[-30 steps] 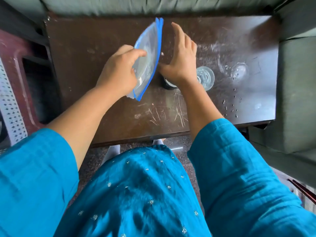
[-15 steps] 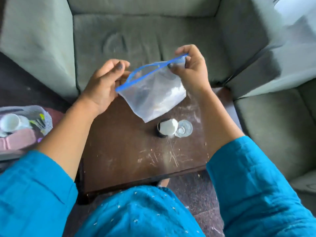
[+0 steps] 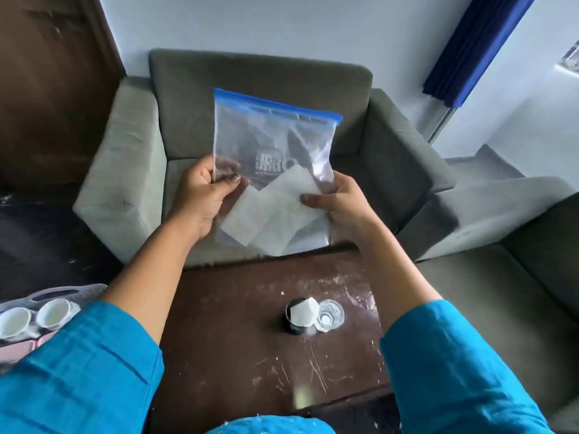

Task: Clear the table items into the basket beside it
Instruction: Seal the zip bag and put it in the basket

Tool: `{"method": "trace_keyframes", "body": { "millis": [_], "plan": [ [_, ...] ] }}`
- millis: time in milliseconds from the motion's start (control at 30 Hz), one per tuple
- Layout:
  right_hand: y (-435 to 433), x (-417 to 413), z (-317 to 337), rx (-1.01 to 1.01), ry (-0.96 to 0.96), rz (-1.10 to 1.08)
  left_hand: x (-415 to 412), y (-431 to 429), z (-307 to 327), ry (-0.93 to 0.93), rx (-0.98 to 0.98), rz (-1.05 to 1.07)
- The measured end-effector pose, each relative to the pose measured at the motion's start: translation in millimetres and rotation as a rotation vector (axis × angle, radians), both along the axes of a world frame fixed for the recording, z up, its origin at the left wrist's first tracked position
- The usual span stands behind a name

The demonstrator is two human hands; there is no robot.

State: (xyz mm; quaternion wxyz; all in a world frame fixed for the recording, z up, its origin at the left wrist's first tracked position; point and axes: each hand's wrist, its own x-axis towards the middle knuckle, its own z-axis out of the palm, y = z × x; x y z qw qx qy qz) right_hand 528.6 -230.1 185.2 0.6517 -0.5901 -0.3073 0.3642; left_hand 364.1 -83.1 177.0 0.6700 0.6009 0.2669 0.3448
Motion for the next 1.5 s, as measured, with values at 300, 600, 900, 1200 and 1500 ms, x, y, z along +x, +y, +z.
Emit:
{"method": "trace_keyframes", "body": {
  "millis": [300, 600, 900, 1200, 1500],
  "plan": [
    [11, 6, 6, 0.127, -0.108, -0.004, -10, 14, 10, 0.046, 0.12, -0.005],
    [29, 4, 9, 0.192, 0.055, 0.013, -20, 17, 23, -0.041, -0.23, -0.219],
    [37, 11, 13, 0.096, 0.108, -0.171, -12, 21, 11, 0.138, 0.226, 0.017],
    [71, -42, -18, -0.124, -0.358, -0.068, -67, 45, -8, 0.195, 0.305, 0.08],
    [155, -149, -58, -0.187, -0.165, 0.172, -208, 70, -55, 0.329, 0.048, 0.398]
  ]
}}
